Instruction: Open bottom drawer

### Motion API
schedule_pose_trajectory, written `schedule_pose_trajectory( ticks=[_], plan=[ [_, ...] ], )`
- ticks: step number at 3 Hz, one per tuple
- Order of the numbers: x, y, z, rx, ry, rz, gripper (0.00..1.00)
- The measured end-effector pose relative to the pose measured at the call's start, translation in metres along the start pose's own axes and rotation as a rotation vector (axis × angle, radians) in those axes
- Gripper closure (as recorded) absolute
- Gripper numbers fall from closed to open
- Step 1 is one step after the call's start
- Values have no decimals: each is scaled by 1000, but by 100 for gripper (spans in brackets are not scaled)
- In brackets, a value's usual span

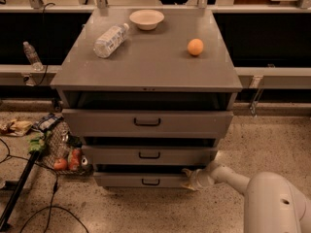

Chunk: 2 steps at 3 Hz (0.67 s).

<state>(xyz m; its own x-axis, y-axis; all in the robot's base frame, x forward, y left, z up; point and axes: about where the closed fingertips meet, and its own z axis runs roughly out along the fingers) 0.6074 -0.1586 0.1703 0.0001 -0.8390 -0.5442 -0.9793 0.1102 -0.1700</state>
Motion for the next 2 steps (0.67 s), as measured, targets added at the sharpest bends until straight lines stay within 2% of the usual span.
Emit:
schedule_pose_trajectory(
  ticks=[1,2],
  plan=[
    [-1,0,-1,0,0,0,100],
    [-2,-1,-3,0,0,0,84]
  ],
)
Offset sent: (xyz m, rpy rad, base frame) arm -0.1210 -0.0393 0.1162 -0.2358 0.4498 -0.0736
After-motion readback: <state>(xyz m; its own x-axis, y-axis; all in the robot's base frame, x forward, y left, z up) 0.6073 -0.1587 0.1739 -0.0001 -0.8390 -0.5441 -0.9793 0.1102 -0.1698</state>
